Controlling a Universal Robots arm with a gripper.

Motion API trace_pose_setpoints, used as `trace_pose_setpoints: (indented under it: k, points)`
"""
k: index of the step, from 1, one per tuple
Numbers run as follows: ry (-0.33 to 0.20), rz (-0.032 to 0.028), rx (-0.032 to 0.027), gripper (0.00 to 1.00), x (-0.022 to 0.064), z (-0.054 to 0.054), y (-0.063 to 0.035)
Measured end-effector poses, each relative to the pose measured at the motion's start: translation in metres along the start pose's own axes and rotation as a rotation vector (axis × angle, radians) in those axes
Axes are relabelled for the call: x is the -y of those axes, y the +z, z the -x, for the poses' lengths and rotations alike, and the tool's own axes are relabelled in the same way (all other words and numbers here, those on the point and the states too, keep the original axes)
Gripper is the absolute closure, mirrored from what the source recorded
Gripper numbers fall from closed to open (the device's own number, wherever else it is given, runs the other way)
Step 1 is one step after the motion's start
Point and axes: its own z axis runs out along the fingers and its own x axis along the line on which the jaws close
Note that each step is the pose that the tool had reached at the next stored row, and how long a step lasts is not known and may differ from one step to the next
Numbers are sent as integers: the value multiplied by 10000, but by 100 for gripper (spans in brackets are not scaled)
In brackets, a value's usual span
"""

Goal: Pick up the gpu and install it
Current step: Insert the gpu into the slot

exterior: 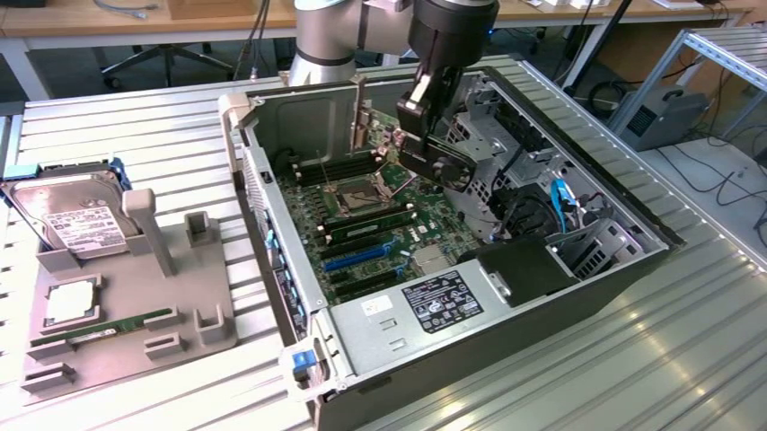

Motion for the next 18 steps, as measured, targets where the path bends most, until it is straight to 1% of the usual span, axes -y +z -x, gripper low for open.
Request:
trace_pose_setpoints:
  k: [18]
  points:
    - [-533,15,5,73,0,0,3]
